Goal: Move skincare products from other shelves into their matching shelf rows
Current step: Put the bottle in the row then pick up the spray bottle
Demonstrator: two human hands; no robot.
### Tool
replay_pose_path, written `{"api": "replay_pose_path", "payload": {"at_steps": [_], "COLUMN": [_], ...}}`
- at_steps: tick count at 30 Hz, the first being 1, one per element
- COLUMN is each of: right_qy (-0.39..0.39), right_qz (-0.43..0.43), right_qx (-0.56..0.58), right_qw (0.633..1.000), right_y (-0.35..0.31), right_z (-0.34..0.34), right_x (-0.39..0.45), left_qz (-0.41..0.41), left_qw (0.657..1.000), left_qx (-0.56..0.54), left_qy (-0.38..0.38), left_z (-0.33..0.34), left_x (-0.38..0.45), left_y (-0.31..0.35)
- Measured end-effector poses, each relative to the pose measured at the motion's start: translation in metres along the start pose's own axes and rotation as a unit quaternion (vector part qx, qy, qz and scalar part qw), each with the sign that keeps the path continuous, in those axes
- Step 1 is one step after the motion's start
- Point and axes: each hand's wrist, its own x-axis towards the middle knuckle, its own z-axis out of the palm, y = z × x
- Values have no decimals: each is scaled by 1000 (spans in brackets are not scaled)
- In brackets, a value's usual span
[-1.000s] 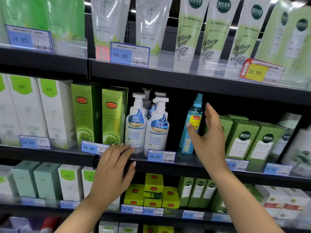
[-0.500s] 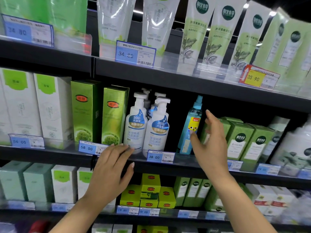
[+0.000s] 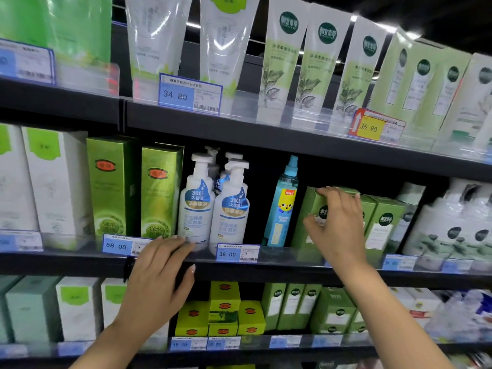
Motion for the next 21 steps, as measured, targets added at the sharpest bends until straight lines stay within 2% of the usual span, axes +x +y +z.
{"api": "replay_pose_path", "payload": {"at_steps": [3, 7, 12, 21], "right_qy": [-10, 21, -9, -46], "right_qz": [5, -29, -44, 95], "right_qx": [30, 104, 165, 235], "right_qw": [999, 994, 985, 966], "right_y": [-1, -15, -45, -64], "right_z": [-3, -8, -8, 21], "right_x": [0, -5, 0, 14], "left_qz": [0, 3, -1, 1], "left_qw": [1000, 1000, 1000, 1000], "left_qx": [0, 2, 3, -3], "left_qy": [3, 3, -1, -4], "left_z": [-2, -3, -5, -6], "left_x": [1, 1, 0, -2], "left_y": [1, 2, 2, 1]}}
